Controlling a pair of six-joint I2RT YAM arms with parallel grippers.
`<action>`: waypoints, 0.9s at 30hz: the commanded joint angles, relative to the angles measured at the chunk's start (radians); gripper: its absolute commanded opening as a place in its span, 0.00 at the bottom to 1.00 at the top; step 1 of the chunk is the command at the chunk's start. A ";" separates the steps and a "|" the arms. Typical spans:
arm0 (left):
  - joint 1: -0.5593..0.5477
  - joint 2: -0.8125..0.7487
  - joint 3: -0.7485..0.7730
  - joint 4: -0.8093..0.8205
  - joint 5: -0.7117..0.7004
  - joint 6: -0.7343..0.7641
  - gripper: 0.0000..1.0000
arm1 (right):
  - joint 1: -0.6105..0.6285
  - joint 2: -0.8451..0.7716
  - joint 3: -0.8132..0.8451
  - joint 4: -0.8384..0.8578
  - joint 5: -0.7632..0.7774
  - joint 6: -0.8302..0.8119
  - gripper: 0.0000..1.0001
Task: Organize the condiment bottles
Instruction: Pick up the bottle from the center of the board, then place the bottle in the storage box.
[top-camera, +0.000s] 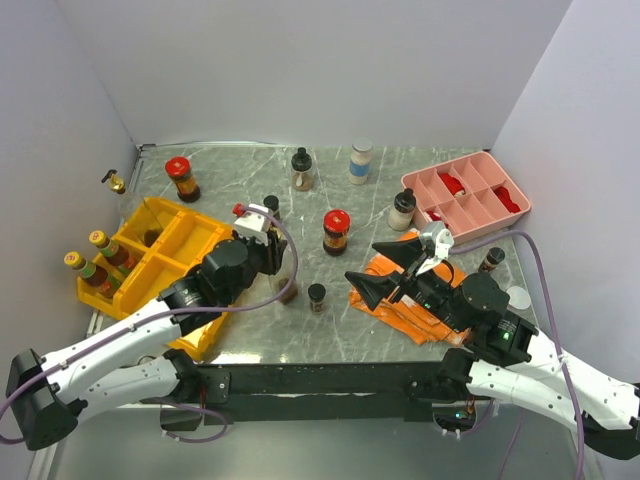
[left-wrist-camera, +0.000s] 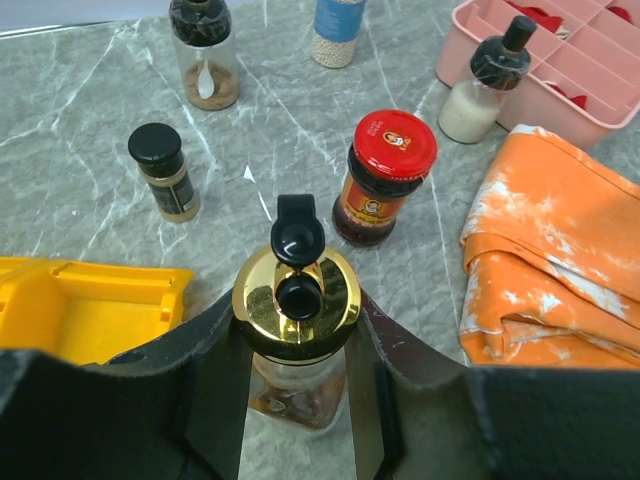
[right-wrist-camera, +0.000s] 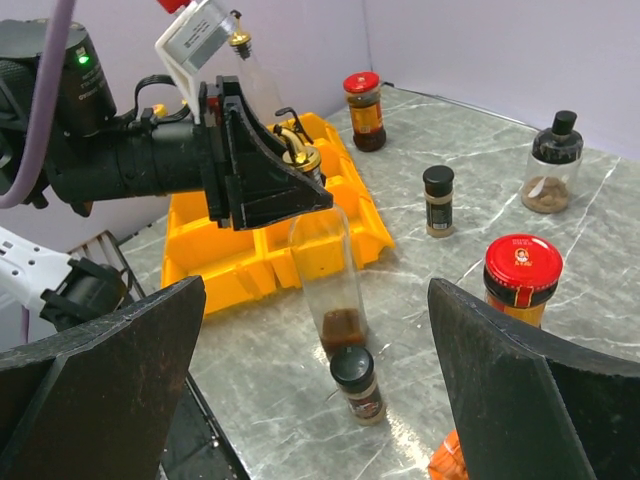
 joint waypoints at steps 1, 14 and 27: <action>-0.004 0.024 0.122 0.030 -0.071 -0.001 0.01 | 0.004 -0.014 0.005 0.006 0.015 0.009 1.00; -0.001 0.123 0.393 0.082 -0.370 0.192 0.01 | 0.004 -0.020 0.042 -0.037 0.014 0.018 1.00; 0.368 0.319 0.583 0.205 -0.345 0.303 0.01 | 0.003 -0.026 0.061 -0.056 -0.032 0.036 1.00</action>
